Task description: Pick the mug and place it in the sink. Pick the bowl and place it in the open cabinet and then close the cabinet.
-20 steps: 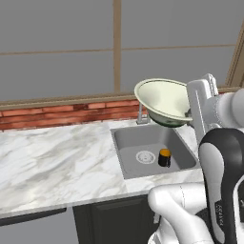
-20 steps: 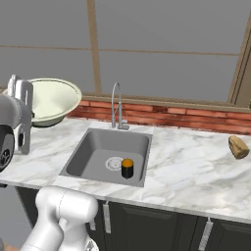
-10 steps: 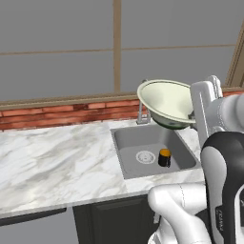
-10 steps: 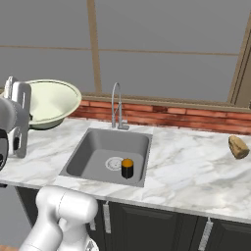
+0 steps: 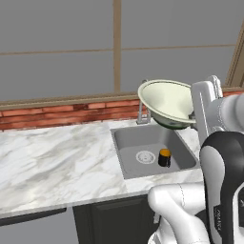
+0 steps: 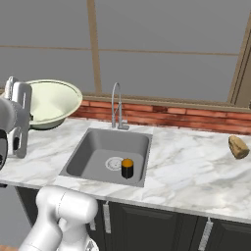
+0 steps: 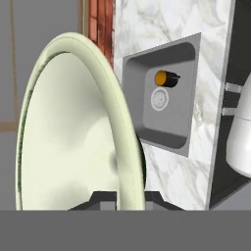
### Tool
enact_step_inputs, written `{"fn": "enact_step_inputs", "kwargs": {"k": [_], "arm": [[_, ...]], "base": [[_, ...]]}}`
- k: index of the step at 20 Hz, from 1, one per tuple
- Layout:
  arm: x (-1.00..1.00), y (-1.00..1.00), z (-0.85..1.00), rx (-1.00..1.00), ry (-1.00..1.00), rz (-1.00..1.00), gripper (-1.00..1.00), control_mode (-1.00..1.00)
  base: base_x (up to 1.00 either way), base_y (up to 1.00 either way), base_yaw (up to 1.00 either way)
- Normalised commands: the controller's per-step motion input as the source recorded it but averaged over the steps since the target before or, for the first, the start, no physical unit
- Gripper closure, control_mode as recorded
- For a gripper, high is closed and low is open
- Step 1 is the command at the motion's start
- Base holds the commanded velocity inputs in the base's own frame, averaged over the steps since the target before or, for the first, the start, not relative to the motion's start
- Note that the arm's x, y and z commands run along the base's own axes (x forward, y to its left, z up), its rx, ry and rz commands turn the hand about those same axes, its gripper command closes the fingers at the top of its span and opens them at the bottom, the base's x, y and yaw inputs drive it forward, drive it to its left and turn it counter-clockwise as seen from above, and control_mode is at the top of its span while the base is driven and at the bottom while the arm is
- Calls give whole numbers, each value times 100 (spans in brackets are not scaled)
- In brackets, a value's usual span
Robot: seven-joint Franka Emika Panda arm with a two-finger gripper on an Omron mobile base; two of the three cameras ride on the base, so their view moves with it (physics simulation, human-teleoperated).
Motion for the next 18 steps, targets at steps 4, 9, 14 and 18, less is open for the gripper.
{"fn": "enact_step_inputs", "kwargs": {"k": [4,9,14,18], "arm": [[0,0,0,0,0,0,100,100],[0,0,0,0,0,0,100,100],[0,0,0,0,0,0,100,100],[0,0,0,0,0,0,100,100]], "base": [[-5,-5,0],[-58,-30,0],[-70,-36,0],[-67,-25,0]]}}
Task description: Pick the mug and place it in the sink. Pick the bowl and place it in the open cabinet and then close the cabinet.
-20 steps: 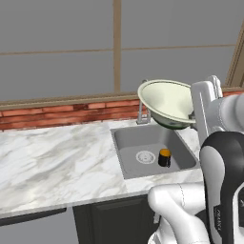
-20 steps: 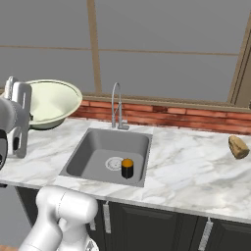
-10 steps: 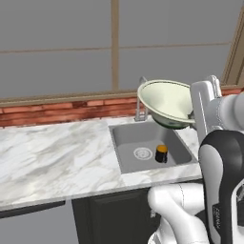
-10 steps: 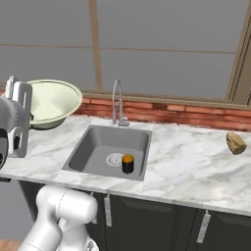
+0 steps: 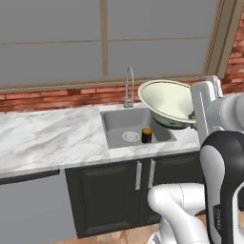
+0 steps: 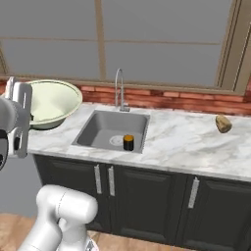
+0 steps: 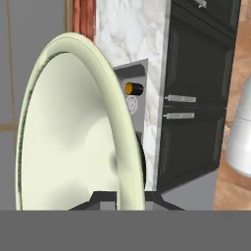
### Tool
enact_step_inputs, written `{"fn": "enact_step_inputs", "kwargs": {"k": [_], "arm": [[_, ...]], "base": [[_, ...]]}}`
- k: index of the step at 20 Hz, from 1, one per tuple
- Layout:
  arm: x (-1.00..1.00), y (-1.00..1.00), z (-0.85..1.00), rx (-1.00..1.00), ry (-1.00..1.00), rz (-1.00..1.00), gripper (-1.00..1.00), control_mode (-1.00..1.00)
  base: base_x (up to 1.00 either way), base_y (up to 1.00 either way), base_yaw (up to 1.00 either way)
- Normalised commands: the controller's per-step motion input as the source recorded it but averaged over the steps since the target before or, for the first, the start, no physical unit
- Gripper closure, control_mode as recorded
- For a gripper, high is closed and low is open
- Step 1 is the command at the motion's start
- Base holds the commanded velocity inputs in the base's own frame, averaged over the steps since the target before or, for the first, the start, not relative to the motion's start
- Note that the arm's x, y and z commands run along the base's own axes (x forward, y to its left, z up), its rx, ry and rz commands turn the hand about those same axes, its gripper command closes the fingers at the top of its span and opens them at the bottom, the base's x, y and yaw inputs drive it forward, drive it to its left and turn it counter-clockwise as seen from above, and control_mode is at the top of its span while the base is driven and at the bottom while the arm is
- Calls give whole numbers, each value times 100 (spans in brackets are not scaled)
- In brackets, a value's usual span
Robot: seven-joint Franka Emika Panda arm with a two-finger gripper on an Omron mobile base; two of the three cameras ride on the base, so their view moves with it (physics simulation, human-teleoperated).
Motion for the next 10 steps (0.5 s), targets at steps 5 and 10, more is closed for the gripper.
{"fn": "enact_step_inputs", "kwargs": {"k": [5,10], "arm": [[0,0,0,0,0,0,100,100],[0,0,0,0,0,0,100,100]], "base": [[-77,-26,0],[-72,-22,0]]}}
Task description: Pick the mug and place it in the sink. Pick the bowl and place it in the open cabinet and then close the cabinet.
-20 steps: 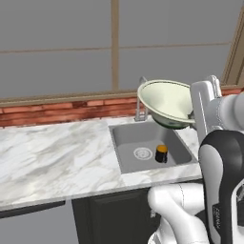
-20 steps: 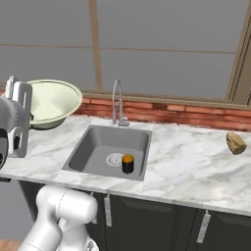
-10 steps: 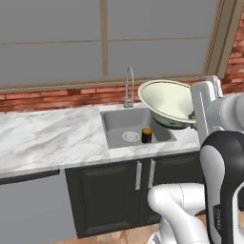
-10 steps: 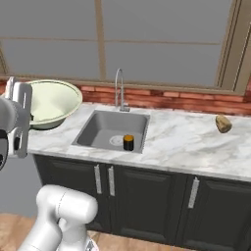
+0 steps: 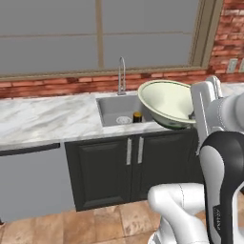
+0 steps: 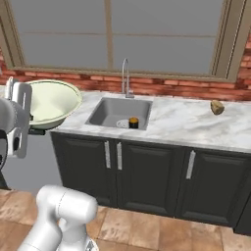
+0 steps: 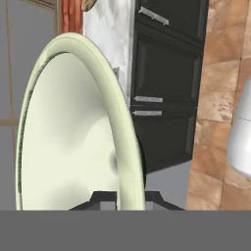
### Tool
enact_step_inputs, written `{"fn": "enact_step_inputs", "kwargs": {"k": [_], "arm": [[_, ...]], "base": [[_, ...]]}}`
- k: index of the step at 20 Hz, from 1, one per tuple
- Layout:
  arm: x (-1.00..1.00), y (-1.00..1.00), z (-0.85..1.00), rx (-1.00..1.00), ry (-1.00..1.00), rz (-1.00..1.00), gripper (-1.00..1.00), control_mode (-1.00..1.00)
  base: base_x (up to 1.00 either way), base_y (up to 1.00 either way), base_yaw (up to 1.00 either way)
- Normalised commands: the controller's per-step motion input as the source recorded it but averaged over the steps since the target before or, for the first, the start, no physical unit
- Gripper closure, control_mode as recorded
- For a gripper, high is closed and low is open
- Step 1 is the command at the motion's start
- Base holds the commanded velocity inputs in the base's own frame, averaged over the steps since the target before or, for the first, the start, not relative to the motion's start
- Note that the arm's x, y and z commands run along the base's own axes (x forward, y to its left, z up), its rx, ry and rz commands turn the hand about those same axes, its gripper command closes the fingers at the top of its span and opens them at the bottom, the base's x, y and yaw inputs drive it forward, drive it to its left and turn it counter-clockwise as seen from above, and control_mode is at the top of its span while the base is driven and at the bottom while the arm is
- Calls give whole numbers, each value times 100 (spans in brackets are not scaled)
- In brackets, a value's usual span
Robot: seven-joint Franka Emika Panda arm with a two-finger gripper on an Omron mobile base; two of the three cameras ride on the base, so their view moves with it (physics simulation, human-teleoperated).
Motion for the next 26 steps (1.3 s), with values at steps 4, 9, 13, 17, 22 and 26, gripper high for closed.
{"fn": "enact_step_inputs", "kwargs": {"k": [4,9,13,17,22,26], "arm": [[0,0,0,0,0,0,100,100],[0,0,0,0,0,0,100,100],[0,0,0,0,0,0,100,100],[0,0,0,0,0,0,100,100],[0,0,0,0,0,0,100,100],[0,0,0,0,0,0,100,100]], "base": [[-59,-17,0],[-56,-14,0],[-57,-19,0],[-35,-9,0],[0,0,5],[0,0,16]]}}
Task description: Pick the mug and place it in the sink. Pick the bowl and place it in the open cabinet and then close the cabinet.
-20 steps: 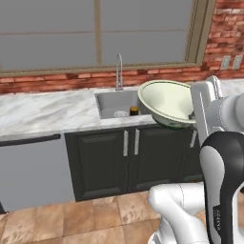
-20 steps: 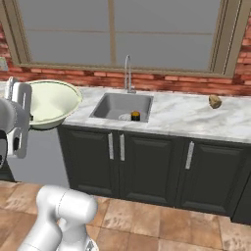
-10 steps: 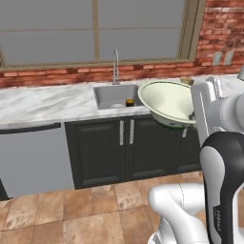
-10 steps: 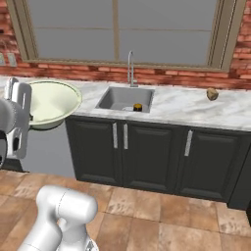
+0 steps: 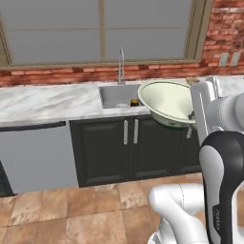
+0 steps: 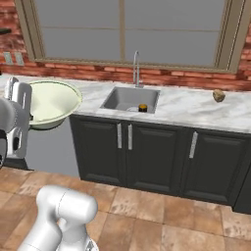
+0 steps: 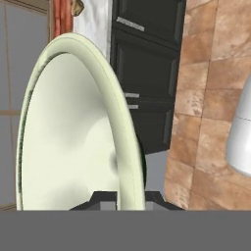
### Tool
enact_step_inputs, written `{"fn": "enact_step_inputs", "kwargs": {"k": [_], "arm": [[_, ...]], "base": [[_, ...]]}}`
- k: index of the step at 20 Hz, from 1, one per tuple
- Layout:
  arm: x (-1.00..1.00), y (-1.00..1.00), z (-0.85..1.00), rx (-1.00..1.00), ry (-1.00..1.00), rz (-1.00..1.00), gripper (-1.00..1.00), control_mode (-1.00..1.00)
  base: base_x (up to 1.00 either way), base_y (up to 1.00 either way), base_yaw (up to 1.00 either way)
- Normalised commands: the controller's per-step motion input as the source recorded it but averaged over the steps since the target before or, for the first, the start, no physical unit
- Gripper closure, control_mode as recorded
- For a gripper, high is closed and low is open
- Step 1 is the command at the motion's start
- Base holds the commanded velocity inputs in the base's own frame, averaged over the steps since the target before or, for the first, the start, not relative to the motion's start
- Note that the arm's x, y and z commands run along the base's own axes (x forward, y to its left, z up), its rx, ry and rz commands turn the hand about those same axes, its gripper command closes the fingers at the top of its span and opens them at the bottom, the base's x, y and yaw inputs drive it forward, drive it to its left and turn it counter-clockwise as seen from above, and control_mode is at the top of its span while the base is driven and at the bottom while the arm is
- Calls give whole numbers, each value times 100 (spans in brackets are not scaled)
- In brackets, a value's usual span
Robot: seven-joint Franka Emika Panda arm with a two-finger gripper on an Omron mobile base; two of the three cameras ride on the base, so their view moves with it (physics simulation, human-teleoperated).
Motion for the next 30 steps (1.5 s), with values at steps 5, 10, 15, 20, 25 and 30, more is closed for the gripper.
{"fn": "enact_step_inputs", "kwargs": {"k": [5,10,15,20,25,30], "arm": [[0,0,0,0,0,0,100,100],[0,0,0,0,0,0,100,100],[0,0,0,0,0,0,100,100],[0,0,0,0,0,0,100,100],[0,0,0,0,0,0,100,100],[0,0,0,0,0,0,100,100]], "base": [[0,0,24],[0,0,28],[0,11,38],[0,23,46],[0,21,49],[0,16,50]]}}
